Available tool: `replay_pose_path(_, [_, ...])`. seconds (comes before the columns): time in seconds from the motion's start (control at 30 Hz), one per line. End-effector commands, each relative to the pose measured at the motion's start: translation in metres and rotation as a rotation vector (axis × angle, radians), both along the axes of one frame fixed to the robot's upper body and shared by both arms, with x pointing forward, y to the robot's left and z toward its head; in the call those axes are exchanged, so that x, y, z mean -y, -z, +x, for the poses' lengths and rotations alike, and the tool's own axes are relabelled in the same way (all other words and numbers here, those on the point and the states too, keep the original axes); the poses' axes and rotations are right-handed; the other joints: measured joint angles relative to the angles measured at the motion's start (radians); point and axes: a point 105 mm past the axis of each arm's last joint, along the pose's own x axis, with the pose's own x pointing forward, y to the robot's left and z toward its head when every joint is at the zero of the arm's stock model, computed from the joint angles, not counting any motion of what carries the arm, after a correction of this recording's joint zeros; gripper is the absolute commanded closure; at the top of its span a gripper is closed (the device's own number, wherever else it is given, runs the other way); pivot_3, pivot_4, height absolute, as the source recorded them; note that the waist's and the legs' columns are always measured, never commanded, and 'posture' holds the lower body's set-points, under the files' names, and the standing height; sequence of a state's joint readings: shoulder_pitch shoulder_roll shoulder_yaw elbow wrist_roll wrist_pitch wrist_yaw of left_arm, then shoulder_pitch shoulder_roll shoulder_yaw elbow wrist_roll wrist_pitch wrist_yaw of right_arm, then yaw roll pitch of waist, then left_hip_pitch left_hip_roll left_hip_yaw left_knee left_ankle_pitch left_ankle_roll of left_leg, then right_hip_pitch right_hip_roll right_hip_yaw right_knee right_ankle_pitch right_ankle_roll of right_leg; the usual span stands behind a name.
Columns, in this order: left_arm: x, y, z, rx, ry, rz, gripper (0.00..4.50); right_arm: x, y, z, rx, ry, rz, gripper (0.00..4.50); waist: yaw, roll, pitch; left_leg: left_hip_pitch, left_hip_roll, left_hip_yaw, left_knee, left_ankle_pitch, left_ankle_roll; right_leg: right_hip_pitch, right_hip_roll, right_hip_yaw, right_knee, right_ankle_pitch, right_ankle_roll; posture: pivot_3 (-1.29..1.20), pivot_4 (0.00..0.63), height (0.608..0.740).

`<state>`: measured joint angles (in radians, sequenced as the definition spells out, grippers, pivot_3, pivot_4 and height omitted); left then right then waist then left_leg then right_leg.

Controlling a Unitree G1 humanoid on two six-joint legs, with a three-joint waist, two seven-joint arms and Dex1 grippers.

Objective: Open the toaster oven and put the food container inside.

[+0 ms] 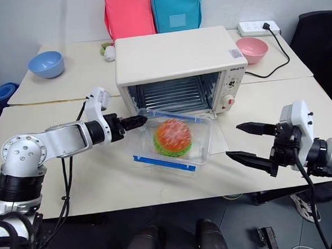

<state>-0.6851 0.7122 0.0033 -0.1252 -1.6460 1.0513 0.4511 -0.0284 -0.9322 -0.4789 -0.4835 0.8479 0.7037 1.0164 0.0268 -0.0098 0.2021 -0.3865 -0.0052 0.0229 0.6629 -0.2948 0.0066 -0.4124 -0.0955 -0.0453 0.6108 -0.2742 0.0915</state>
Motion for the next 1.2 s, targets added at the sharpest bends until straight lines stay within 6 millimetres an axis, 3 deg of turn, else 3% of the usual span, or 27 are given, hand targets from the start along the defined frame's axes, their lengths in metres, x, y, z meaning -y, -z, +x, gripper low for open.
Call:
replay_pose_path(0.03, [-0.003,-0.042,-0.018,0.171,0.102,-0.112,1.02,-0.003,-0.009,-0.007,0.042,-0.007,0.003,0.0,-0.001,0.0,0.0,0.0,0.0,0.0,0.0,0.0,0.0,0.0,0.0,0.0,0.0,0.0,0.0,0.0,0.15,0.74])
replay_pose_path(0.23, [-0.016,-0.068,-0.052,0.331,0.327,-0.216,1.02,-0.009,-0.012,-0.014,0.04,-0.017,0.015,0.0,-0.001,0.0,0.0,0.001,0.0,0.001,0.0,0.0,0.0,0.0,0.0,0.0,0.0,0.0,0.0,0.0,0.15,0.74])
replay_pose_path(0.33, [-0.019,-0.066,-0.082,0.363,0.556,-0.215,1.56,-0.015,-0.012,-0.021,0.002,-0.04,0.05,0.58,-0.002,0.0,0.0,0.001,0.001,0.001,0.0,0.0,0.0,0.0,0.001,0.0,0.0,-0.001,-0.001,0.0,0.15,0.74])
replay_pose_path(0.43, [-0.021,-0.05,-0.097,0.342,0.709,-0.1,2.46,-0.024,-0.005,-0.029,-0.036,-0.068,0.06,1.57,-0.002,0.0,0.0,0.001,0.001,0.002,0.0,-0.001,0.001,0.0,0.0,0.0,-0.001,-0.001,-0.002,0.0,0.15,0.74])
replay_pose_path(0.67, [-0.027,-0.007,-0.099,0.286,0.87,0.102,4.48,-0.053,0.024,-0.045,-0.14,-0.112,0.089,3.84,-0.001,0.0,0.0,0.0,0.001,0.001,-0.001,-0.005,0.009,0.0,-0.003,0.0,-0.003,-0.005,-0.009,0.0,0.15,0.74])
replay_pose_path(0.73, [-0.026,0.001,-0.1,0.283,0.899,0.137,4.5,-0.057,0.033,-0.044,-0.157,-0.101,0.087,4.48,-0.002,0.0,0.0,0.0,0.001,0.0,-0.001,-0.006,0.009,0.0,-0.003,0.0,-0.004,-0.005,-0.009,0.0,0.15,0.74])
replay_pose_path(0.87, [-0.023,0.021,-0.1,0.264,0.941,0.2,4.5,-0.065,0.055,-0.039,-0.185,-0.068,0.04,4.48,-0.004,0.0,0.0,-0.001,0.001,0.0,-0.003,-0.006,0.009,-0.001,-0.004,0.0,-0.005,-0.004,-0.007,0.0,0.15,0.74])
replay_pose_path(0.97, [-0.014,0.037,-0.087,0.275,0.919,0.253,4.5,-0.07,0.074,-0.02,-0.156,-0.011,-0.024,4.48,-0.003,0.0,0.0,-0.001,0.001,0.0,-0.004,-0.006,0.009,-0.001,-0.004,0.0,-0.005,-0.004,-0.007,0.0,0.15,0.74])
replay_pose_path(1.2, [0.012,0.048,-0.06,0.34,0.858,0.277,4.5,-0.069,0.064,0.028,-0.026,0.11,0.014,4.48,-0.003,0.0,0.0,-0.001,0.001,0.0,-0.003,-0.005,0.009,-0.001,-0.003,-0.001,-0.004,-0.001,-0.002,0.0,0.15,0.74])
